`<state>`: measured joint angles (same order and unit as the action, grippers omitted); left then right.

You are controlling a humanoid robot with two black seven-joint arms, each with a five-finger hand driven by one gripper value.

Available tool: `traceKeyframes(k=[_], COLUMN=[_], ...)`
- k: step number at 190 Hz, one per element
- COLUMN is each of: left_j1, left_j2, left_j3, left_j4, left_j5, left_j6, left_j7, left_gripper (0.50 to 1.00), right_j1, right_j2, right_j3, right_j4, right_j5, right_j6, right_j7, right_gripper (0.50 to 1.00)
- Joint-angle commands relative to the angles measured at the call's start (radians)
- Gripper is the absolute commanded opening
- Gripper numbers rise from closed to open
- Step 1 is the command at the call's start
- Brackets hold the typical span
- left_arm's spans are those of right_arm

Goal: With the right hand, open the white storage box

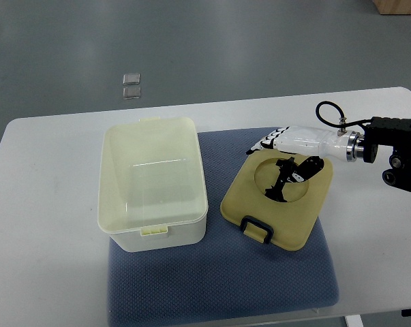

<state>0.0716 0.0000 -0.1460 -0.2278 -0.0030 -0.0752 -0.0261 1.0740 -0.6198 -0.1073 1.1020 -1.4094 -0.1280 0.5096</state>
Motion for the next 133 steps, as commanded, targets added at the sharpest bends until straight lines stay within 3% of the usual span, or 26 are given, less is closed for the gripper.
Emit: traceKeyframes(k=[1,23,56,81,105,133], left_j1=[-0.001,-0.001,-0.001,-0.001,-0.001,-0.001], left_j2=[0.0,0.0,0.0,0.0,0.0,0.0], left_j3=[0.0,0.0,-0.001,0.0,0.002,0.002], left_j4=[0.001,0.001,0.001,0.001,-0.001,-0.015], left_j5=[0.0,0.0,0.0,0.0,0.0,0.0], left_j6=[0.0,0.0,0.0,0.0,0.0,0.0], left_j7=[0.0,0.0,0.0,0.0,0.0,0.023], left_gripper=[1.0,1.0,1.0,1.0,1.0,1.0], right_j1=[0.004,0.047,0.139,0.133,0.093,-0.025], right_j2=[-0.008,-0.066,-0.222,-0.271,-0.244,-0.123], right_j3=[0.001,0.005,0.046,0.207,0.34,0.44], right_j4=[0.006,0.033,0.107,0.093,0.036,0.009], right_j5=[0.004,0.01,0.03,0.183,0.532,1.133], right_j6=[0.001,0.03,0.271,0.346,0.318,0.196], right_j7=[0.001,0.009,0.053,0.064,0.058,0.035], right_gripper=[0.911,0.913,0.913,0.913,0.913,0.913])
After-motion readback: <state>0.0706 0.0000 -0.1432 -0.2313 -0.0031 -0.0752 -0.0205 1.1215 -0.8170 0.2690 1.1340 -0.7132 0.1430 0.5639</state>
